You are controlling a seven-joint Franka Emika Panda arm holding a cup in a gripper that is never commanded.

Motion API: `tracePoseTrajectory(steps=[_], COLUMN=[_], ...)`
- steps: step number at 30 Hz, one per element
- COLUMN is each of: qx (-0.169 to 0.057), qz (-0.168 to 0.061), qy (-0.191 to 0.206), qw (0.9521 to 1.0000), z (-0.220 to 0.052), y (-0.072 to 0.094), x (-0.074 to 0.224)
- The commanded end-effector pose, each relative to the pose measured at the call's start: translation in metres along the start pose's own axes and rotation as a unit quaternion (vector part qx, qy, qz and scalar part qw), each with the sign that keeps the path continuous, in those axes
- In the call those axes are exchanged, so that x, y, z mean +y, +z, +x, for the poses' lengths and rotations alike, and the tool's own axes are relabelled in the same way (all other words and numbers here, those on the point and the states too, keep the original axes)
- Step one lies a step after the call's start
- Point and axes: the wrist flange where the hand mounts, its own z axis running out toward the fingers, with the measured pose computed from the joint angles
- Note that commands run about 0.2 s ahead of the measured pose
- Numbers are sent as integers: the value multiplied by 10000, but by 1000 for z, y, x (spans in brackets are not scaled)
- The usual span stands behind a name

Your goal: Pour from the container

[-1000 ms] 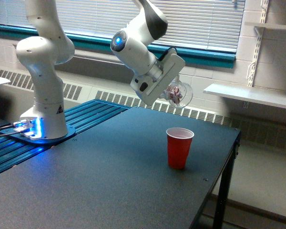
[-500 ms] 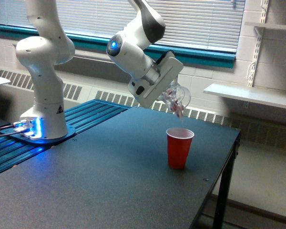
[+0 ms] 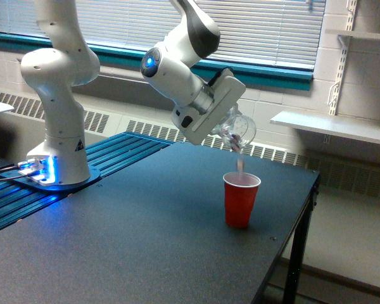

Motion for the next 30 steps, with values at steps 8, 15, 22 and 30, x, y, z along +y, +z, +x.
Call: tracePoseTrajectory(steps=[8,15,22,30], qx=[-204,-220,-191,-90], qz=[44,90,90,11], qy=[-97,-63,-35,-2], qw=[9997,9997,9998,10000], z=[-14,-14,-12,-8], y=[14,16,17,20], x=[-13,-16,-18,-17])
